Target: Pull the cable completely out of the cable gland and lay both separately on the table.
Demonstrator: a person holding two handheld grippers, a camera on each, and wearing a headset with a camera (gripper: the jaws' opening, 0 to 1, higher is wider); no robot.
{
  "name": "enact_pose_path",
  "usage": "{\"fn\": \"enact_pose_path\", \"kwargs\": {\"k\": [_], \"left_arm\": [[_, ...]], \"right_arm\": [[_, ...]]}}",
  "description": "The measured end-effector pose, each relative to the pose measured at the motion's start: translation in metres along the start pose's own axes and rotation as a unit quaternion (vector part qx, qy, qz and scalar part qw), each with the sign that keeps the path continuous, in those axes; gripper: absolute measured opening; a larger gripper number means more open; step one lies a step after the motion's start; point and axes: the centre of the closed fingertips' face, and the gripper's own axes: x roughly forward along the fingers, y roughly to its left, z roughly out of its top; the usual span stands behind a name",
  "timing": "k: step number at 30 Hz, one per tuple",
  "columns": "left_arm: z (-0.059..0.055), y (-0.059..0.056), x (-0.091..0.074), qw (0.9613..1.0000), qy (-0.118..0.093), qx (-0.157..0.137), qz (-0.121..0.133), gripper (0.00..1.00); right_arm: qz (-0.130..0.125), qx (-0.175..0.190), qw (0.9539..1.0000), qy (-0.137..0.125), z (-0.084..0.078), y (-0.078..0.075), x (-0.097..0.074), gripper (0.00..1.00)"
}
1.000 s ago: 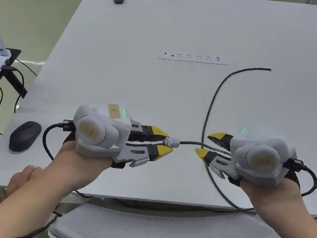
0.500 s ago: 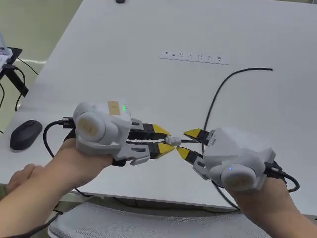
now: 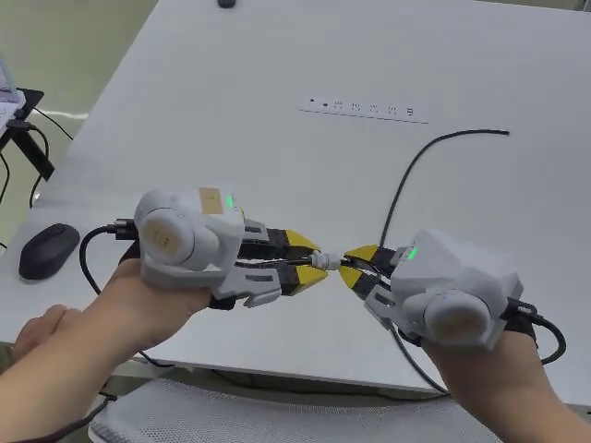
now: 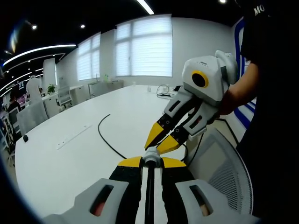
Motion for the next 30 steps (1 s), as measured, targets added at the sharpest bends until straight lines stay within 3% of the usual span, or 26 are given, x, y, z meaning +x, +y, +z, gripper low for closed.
{"fn": "enact_pose_path", "kwargs": {"k": [4,9,13,15,18,27,30], "left_arm": [[0.002,-0.001,0.001,1.0000,-0.002,0.001,-0.001,0.15],[0.004,-0.001,0.001,1.0000,-0.005,0.002,0.000,0.15],[0.005,0.000,-0.001,1.0000,-0.004,0.004,0.001,0.15],[0.006,0.001,-0.002,1.0000,-0.005,0.004,0.002,0.15],[0.007,0.001,-0.001,1.0000,-0.007,0.002,0.002,0.15],[0.007,0.000,0.000,1.0000,-0.007,0.000,0.004,0.15],[0.006,0.001,0.000,1.0000,-0.006,-0.001,0.004,0.15]], "right_arm": [[-0.002,0.018,0.9998,0.002,-0.005,-0.004,-0.001,0.01],[-0.006,0.090,0.9959,0.000,-0.015,-0.011,-0.003,0.01],[-0.010,0.118,0.9930,0.003,-0.022,-0.015,-0.003,0.01],[-0.014,0.164,0.9864,0.009,-0.032,-0.019,-0.003,0.02],[-0.015,0.192,0.9813,0.007,-0.039,-0.024,-0.004,0.02],[-0.012,0.226,0.9740,0.015,-0.053,-0.027,-0.003,0.01],[-0.011,0.225,0.9741,0.018,-0.055,-0.026,-0.002,0.01]]}}
